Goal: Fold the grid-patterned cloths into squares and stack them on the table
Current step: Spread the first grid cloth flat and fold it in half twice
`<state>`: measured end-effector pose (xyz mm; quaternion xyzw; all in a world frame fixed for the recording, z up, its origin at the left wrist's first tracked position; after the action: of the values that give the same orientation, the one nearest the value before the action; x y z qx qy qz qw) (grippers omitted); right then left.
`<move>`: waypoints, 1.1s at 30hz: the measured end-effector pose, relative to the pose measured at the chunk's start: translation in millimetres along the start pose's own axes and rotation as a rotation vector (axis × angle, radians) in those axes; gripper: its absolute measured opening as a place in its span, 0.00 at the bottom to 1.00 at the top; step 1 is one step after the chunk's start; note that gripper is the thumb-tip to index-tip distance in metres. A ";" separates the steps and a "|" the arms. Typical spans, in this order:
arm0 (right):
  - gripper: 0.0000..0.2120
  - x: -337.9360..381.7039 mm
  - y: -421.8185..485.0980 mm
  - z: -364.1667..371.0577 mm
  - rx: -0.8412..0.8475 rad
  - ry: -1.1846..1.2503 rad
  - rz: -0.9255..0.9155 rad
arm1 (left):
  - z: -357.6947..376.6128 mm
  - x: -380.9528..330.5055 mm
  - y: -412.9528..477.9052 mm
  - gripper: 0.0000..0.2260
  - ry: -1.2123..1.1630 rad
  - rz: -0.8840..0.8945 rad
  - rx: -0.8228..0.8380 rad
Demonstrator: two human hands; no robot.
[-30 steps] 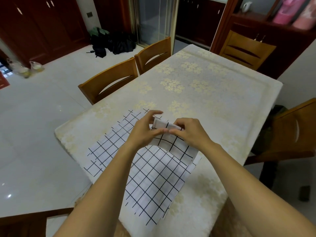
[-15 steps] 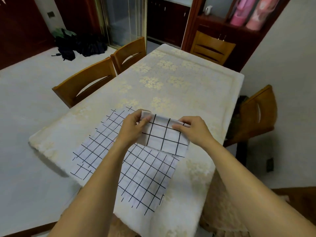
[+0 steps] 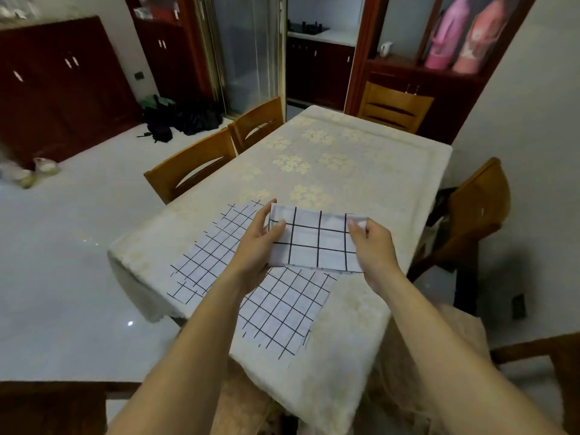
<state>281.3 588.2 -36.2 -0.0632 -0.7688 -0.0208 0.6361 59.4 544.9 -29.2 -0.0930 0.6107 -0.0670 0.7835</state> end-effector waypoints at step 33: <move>0.22 110.5 -289.3 398.5 0.143 -0.174 -0.218 | -425.7 -77.4 -217.7 0.20 0.449 0.237 -0.160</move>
<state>-163.4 354.0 10.6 0.0645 -0.8227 -0.0292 0.5640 -370.4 322.6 -7.4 -0.0653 0.7792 0.0551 0.6210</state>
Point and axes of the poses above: each hand's wrist, its own y-axis towards the middle knuckle, its own z-axis out of the palm, x = y × z, the point moved 9 cm from there along y, towards the middle knuckle
